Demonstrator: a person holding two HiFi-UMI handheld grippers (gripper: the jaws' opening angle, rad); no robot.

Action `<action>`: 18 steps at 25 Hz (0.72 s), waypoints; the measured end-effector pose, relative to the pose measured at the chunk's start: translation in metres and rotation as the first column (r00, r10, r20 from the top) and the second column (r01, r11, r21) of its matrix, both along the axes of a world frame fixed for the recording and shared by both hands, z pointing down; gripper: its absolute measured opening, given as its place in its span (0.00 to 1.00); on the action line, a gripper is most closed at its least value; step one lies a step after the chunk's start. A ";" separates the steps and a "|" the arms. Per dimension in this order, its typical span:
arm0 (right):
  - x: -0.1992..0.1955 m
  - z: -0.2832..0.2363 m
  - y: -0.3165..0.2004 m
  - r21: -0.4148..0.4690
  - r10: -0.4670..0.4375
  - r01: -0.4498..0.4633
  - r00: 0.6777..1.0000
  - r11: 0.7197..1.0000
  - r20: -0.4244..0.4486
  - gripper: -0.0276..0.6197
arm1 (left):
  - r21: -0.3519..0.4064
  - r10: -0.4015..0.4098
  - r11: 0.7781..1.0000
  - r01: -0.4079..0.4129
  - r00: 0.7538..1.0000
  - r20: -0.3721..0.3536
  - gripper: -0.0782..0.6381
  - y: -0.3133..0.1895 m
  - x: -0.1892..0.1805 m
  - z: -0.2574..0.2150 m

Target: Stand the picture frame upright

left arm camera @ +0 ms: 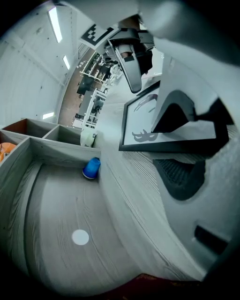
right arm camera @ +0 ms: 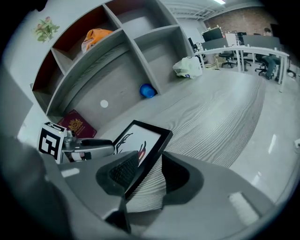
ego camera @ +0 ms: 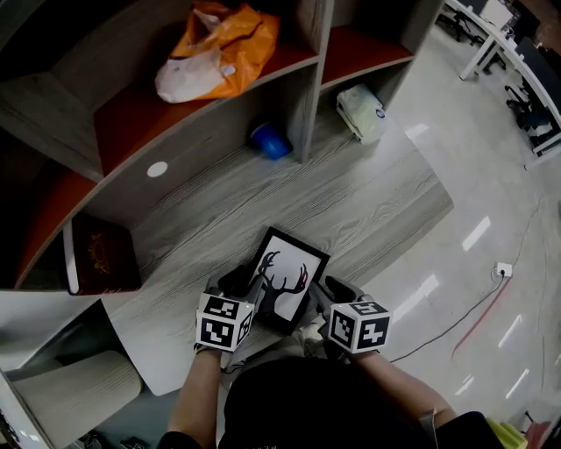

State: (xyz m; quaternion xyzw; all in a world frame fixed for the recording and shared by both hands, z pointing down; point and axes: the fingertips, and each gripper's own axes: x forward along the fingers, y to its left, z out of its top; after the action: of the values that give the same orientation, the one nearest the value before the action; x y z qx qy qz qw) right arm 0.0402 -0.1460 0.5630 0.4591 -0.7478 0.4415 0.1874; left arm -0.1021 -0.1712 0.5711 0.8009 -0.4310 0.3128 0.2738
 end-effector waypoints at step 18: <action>-0.004 0.012 -0.007 -0.051 0.031 -0.032 0.999 0.998 -0.030 0.27 | -0.062 0.017 0.998 -0.023 0.996 -0.090 0.31 -0.003 0.011 0.004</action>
State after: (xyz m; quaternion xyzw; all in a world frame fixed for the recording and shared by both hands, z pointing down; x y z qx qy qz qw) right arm 0.0365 -0.1535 0.5746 0.4722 -0.7262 0.4566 0.2029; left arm -0.0907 -0.1742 0.5749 0.8094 -0.4000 0.2927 0.3149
